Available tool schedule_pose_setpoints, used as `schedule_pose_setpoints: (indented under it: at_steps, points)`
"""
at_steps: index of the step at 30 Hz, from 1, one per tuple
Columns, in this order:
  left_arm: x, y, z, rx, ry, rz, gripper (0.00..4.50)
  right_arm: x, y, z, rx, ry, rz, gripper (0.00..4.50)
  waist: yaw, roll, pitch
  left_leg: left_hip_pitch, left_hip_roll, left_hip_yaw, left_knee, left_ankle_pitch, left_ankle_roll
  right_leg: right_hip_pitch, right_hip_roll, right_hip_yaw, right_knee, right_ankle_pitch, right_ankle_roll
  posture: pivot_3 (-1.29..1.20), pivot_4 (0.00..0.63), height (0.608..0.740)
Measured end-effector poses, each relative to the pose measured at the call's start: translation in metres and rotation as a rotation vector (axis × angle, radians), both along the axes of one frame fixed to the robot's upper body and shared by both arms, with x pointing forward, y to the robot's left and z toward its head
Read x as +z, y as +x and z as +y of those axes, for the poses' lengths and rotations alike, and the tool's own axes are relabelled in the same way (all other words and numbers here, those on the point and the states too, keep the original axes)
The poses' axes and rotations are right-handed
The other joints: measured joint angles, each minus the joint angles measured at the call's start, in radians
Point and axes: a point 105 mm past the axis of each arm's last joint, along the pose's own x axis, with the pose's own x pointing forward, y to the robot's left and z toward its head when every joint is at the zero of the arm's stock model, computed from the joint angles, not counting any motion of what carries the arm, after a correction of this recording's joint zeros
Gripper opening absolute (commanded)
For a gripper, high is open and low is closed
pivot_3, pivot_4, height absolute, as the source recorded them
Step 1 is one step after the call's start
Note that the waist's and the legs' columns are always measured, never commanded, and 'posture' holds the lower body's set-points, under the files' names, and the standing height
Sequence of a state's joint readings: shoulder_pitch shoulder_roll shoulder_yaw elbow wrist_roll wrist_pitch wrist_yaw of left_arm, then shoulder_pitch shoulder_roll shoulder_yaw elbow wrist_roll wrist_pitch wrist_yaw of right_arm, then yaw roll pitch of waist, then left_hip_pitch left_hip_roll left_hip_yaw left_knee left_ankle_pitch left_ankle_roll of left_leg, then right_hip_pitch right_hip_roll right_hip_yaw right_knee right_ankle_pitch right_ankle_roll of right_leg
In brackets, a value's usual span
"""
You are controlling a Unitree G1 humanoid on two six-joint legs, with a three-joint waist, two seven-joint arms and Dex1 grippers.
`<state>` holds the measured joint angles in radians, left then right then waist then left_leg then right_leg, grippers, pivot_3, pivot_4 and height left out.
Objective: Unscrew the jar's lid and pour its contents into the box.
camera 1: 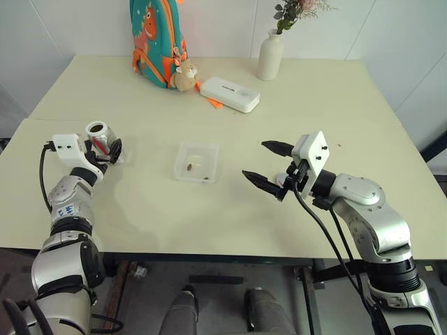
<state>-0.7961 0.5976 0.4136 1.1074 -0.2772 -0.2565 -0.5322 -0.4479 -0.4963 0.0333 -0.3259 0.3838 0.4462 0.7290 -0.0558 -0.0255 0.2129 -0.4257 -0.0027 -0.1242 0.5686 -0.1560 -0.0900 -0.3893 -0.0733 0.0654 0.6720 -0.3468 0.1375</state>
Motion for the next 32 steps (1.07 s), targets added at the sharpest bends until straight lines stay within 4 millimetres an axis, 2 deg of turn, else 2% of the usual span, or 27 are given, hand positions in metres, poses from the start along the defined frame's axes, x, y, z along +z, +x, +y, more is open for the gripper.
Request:
schedule_pose_setpoints:
  at_steps: [4, 6, 9, 11, 13, 15, 16, 18, 20, 23, 26, 29, 32]
  points:
    - [-0.002, -0.018, 0.008, -0.024, 0.049, 0.006, 4.49, -0.003, -0.003, -0.002, 0.021, -0.018, -0.001, 4.50, -0.001, 0.000, 0.000, 0.000, 0.000, 0.000, -0.001, 0.000, 0.000, 0.000, 0.000, 0.001, -0.001, 0.000, 0.000, 0.00, 0.150, 0.740]
    - [-0.006, -0.041, 0.023, -0.008, 0.084, 0.031, 4.49, -0.009, -0.007, -0.008, 0.027, -0.040, 0.012, 4.50, -0.005, 0.000, 0.000, 0.000, 0.001, 0.001, -0.003, 0.000, 0.000, 0.000, 0.000, 0.002, -0.003, 0.000, 0.000, 0.00, 0.150, 0.740]
    - [-0.006, -0.068, 0.038, 0.004, 0.138, 0.075, 4.49, -0.008, -0.008, -0.013, 0.038, -0.039, 0.011, 4.50, -0.001, 0.000, 0.000, 0.001, 0.002, 0.001, -0.005, 0.000, 0.000, -0.001, 0.000, 0.002, -0.003, 0.000, -0.001, 0.00, 0.150, 0.740]
    - [0.003, -0.083, 0.044, -0.005, 0.202, 0.089, 4.49, -0.005, -0.010, -0.017, 0.049, -0.046, -0.006, 4.50, 0.003, 0.000, 0.000, 0.002, 0.002, 0.001, -0.005, 0.000, 0.000, 0.000, 0.000, 0.001, -0.004, 0.000, -0.003, 0.00, 0.150, 0.740]
    - [0.016, -0.091, 0.042, -0.046, 0.263, 0.085, 4.49, -0.005, -0.011, -0.020, 0.062, -0.053, -0.016, 4.50, 0.010, 0.000, 0.000, 0.005, 0.003, 0.001, -0.007, 0.001, 0.001, 0.006, 0.000, -0.002, -0.011, 0.001, -0.005, 0.00, 0.150, 0.740]
    - [0.037, -0.093, 0.026, -0.138, 0.292, 0.051, 4.49, -0.003, -0.014, -0.026, 0.071, -0.057, -0.033, 4.50, 0.024, 0.000, 0.000, 0.005, 0.005, 0.003, -0.008, 0.002, 0.002, 0.012, 0.000, -0.005, -0.019, -0.003, -0.014, 0.00, 0.150, 0.740]
    - [0.046, -0.095, 0.012, -0.221, 0.321, 0.042, 4.49, -0.001, -0.016, -0.028, 0.080, -0.065, -0.047, 4.50, 0.029, 0.000, 0.000, 0.005, 0.005, 0.005, -0.008, 0.002, 0.003, 0.014, -0.002, -0.005, -0.022, -0.004, -0.020, 0.00, 0.150, 0.740]
    - [0.055, -0.101, -0.020, -0.402, 0.396, 0.052, 4.49, 0.001, -0.019, -0.035, 0.092, -0.080, -0.067, 4.50, 0.030, 0.000, 0.000, 0.005, 0.005, 0.011, -0.009, 0.003, 0.004, 0.017, -0.006, -0.005, -0.027, -0.003, -0.019, 0.00, 0.150, 0.740]
    - [0.052, -0.109, -0.048, -0.570, 0.486, 0.073, 4.49, 0.001, -0.023, -0.041, 0.108, -0.092, -0.061, 4.50, 0.028, 0.000, 0.000, 0.005, 0.005, 0.015, -0.009, 0.003, 0.006, 0.017, -0.007, -0.003, -0.030, -0.002, -0.018, 0.00, 0.150, 0.740]
    - [0.038, -0.117, -0.080, -0.770, 0.612, 0.087, 4.49, 0.002, -0.022, -0.058, 0.102, -0.125, -0.024, 4.50, 0.028, 0.001, 0.000, 0.004, 0.005, 0.016, -0.011, 0.003, 0.007, 0.015, -0.007, -0.002, -0.031, -0.002, -0.018, 0.00, 0.150, 0.740]
    - [0.033, -0.116, -0.090, -0.818, 0.627, 0.052, 4.49, 0.007, -0.024, -0.067, 0.102, -0.142, -0.018, 4.50, 0.023, 0.001, 0.000, 0.005, 0.011, 0.017, -0.011, 0.002, 0.006, 0.014, -0.002, -0.002, -0.029, -0.001, -0.014, 0.00, 0.150, 0.740]
    - [0.032, -0.115, -0.089, -0.809, 0.638, 0.043, 4.49, 0.008, -0.027, -0.066, 0.119, -0.133, -0.008, 4.50, 0.020, 0.001, 0.000, 0.005, 0.017, 0.018, -0.011, 0.000, 0.004, 0.013, 0.003, -0.002, -0.028, 0.003, -0.007, 0.00, 0.150, 0.740]
    - [0.034, -0.113, -0.088, -0.786, 0.633, 0.033, 4.49, 0.005, -0.032, -0.064, 0.130, -0.134, 0.006, 4.50, 0.022, 0.001, 0.000, 0.005, 0.018, 0.018, -0.011, -0.002, 0.003, 0.012, 0.005, -0.003, -0.027, 0.003, -0.008, 0.00, 0.150, 0.740]
